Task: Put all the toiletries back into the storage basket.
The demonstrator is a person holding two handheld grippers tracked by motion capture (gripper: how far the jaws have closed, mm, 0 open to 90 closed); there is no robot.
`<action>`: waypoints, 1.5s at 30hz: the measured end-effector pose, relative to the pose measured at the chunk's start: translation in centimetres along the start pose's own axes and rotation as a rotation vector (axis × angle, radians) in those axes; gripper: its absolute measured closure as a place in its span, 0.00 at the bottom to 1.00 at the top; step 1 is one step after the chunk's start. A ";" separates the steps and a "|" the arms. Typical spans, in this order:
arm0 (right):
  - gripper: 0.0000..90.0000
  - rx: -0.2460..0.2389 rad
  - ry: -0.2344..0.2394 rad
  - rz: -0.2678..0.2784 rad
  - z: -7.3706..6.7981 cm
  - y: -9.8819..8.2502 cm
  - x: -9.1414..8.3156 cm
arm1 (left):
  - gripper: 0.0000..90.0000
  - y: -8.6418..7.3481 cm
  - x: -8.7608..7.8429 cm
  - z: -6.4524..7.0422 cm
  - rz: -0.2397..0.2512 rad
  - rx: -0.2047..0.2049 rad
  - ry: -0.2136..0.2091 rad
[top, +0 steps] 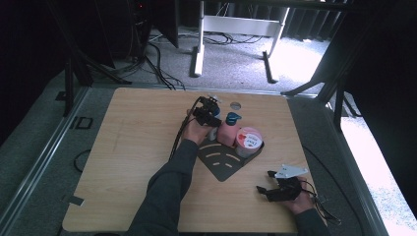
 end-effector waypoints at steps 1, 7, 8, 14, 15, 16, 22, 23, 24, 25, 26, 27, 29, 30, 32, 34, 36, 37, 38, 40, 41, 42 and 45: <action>0.23 0.000 0.000 0.000 0.0 0.0 0.0 | 0.61 0.0 0.0 0.0 0.002 -0.003 -0.003; 0.23 0.000 0.000 0.000 0.0 0.0 0.0 | 0.61 0.1 0.1 -0.1 0.005 -0.006 -0.011; 0.23 0.000 0.000 0.000 0.0 0.0 0.0 | 0.61 0.1 0.1 0.0 0.006 -0.006 -0.012; 0.23 0.001 0.001 0.000 0.0 0.0 0.0 | 0.61 0.2 0.3 0.1 0.008 -0.003 -0.017; 0.23 0.001 0.001 0.000 0.0 0.0 0.0 | 0.61 0.2 0.3 0.1 0.008 -0.003 -0.016; 0.23 0.000 0.001 0.000 0.0 0.0 0.0 | 0.61 0.2 0.4 0.1 0.010 -0.005 -0.017; 0.23 0.000 0.001 0.000 0.0 0.0 0.0 | 0.61 0.2 0.5 0.2 0.013 -0.003 -0.016; 0.23 0.000 0.001 0.000 0.0 0.0 0.0 | 0.61 0.2 0.5 0.2 0.013 -0.003 -0.016; 0.23 0.000 0.001 0.000 0.0 0.0 0.0 | 0.61 0.2 0.5 0.2 0.013 -0.007 -0.016; 0.23 0.000 0.001 0.000 0.0 0.0 0.0 | 0.61 0.2 0.5 0.2 0.011 -0.006 -0.016; 0.23 0.001 0.000 0.000 0.0 0.0 0.0 | 0.60 0.2 0.5 0.2 0.010 -0.007 -0.016; 0.23 0.000 0.001 0.001 0.0 0.0 0.0 | 0.60 0.2 0.4 0.2 0.008 -0.007 -0.018; 0.23 0.000 0.001 0.000 0.0 0.0 0.0 | 0.60 0.2 0.4 0.2 0.006 -0.008 -0.020; 0.23 0.000 0.001 0.000 0.0 0.0 0.0 | 0.60 0.2 0.4 0.2 0.005 -0.010 -0.021; 0.23 0.000 0.001 0.000 0.0 0.0 0.0 | 0.60 0.2 0.4 0.2 0.006 -0.018 -0.025; 0.23 0.000 0.001 0.000 0.0 0.0 0.0 | 0.59 0.2 0.4 0.2 0.008 -0.031 -0.033; 0.23 0.000 0.001 0.000 0.0 0.0 0.0 | 0.58 0.2 0.3 0.2 0.006 -0.032 -0.034; 0.23 0.001 0.000 -0.001 0.0 0.0 0.0 | 0.58 0.2 0.3 0.2 0.006 -0.034 -0.035; 0.23 0.000 0.000 0.000 0.0 0.0 0.0 | 0.58 0.2 0.3 0.2 0.004 -0.039 -0.039; 0.23 0.000 0.001 0.000 0.0 0.0 0.0 | 0.57 0.2 0.2 0.2 0.005 -0.043 -0.041; 0.23 0.000 0.000 0.000 0.0 0.0 0.0 | 0.57 0.3 0.2 0.2 0.007 -0.047 -0.041; 0.23 0.000 0.000 0.000 0.0 0.0 0.0 | 0.56 0.3 0.1 0.2 0.008 -0.049 -0.043; 0.23 -0.001 0.000 0.000 0.0 0.0 0.0 | 0.53 0.5 -0.1 0.2 0.015 -0.056 -0.040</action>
Point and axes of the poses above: each handheld gripper's, and its own axes: x roughly forward along the jaws, y roughly out of its top, z roughly to its right, the point moved 7 cm from there along x, roughly forward along the jaws, and after that the axes turned 15 degrees about z, right-handed, at the moved point
